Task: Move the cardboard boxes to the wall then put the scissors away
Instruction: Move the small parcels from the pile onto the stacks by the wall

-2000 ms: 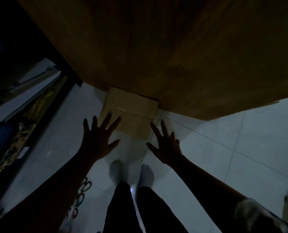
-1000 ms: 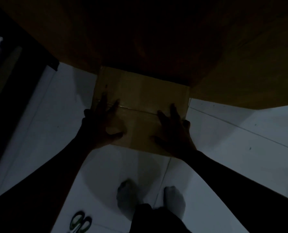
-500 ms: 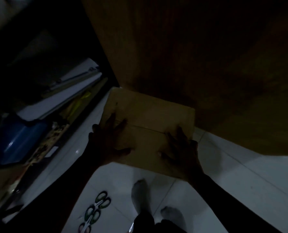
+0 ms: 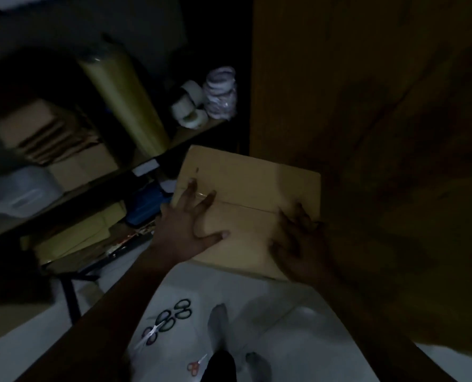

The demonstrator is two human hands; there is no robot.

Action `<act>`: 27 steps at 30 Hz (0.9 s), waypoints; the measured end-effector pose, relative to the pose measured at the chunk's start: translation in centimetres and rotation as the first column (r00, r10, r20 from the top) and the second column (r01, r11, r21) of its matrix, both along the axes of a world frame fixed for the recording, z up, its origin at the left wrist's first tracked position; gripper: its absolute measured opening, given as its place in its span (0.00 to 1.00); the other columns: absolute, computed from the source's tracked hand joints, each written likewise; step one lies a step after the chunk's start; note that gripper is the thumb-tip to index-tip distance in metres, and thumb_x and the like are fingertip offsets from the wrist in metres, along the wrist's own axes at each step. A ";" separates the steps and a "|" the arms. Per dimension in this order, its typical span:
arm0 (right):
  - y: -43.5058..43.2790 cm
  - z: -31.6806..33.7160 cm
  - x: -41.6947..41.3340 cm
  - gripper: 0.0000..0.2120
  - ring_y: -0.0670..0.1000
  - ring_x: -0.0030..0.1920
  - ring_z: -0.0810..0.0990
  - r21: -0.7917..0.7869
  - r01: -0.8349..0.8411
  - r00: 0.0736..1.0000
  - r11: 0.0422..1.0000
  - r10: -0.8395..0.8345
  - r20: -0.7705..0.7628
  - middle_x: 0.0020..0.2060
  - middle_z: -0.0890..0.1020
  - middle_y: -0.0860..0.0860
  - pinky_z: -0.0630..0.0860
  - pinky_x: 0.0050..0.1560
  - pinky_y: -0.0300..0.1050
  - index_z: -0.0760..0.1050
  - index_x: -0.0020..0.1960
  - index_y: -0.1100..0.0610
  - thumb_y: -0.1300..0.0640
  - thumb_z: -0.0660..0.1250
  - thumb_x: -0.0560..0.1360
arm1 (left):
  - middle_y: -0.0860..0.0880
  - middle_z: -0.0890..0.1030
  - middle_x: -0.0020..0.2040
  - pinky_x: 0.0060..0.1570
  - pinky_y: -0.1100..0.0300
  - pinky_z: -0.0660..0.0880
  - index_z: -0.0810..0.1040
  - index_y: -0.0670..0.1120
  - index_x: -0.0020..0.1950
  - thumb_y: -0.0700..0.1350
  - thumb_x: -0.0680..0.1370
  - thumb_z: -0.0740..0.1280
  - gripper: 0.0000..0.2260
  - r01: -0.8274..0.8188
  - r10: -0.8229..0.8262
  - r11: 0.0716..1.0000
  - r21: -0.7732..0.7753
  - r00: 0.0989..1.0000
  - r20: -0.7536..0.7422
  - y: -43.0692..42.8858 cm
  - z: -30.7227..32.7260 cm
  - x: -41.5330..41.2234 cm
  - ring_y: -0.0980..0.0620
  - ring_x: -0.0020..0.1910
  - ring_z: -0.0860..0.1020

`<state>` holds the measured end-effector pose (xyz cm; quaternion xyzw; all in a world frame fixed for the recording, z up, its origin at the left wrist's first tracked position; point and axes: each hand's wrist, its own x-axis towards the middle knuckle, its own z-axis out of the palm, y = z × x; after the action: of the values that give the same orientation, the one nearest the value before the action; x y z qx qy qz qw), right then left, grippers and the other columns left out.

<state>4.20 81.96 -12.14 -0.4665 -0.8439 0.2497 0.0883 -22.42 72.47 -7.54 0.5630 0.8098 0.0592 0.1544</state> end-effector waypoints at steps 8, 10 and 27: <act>-3.2 17.4 -2.1 0.34 0.59 0.75 0.55 0.097 -0.282 0.958 0.955 0.286 -0.033 0.79 0.44 0.46 0.53 0.72 0.52 0.54 0.74 0.33 0.26 0.55 0.71 | 0.57 0.38 0.78 0.65 0.42 0.67 0.46 0.68 0.76 0.82 0.60 0.51 0.46 -0.272 0.281 0.953 0.133 0.958 -0.054 -10.8 15.7 2.4 0.34 0.70 0.58; -4.7 20.3 -2.9 0.34 0.60 0.74 0.56 0.125 -0.333 0.940 0.935 0.340 -0.041 0.79 0.43 0.43 0.54 0.72 0.53 0.52 0.72 0.28 0.24 0.52 0.68 | 0.56 0.39 0.79 0.64 0.45 0.68 0.48 0.67 0.77 0.81 0.62 0.53 0.46 -0.341 0.358 0.920 0.191 0.932 -0.062 -14.0 18.7 3.1 0.35 0.68 0.60; -24.5 34.6 -11.2 0.36 0.61 0.76 0.50 0.235 -0.698 0.685 0.676 0.726 -0.055 0.78 0.41 0.42 0.54 0.73 0.55 0.53 0.75 0.32 0.26 0.52 0.68 | 0.58 0.41 0.79 0.66 0.41 0.65 0.53 0.67 0.76 0.81 0.58 0.47 0.47 -0.742 0.813 0.551 0.383 0.580 -0.047 -41.1 29.4 6.9 0.36 0.68 0.62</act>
<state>-6.98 57.46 22.48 -0.0699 -0.9704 0.2131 0.0898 -15.52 31.32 21.90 0.1632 0.9653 0.1907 -0.0722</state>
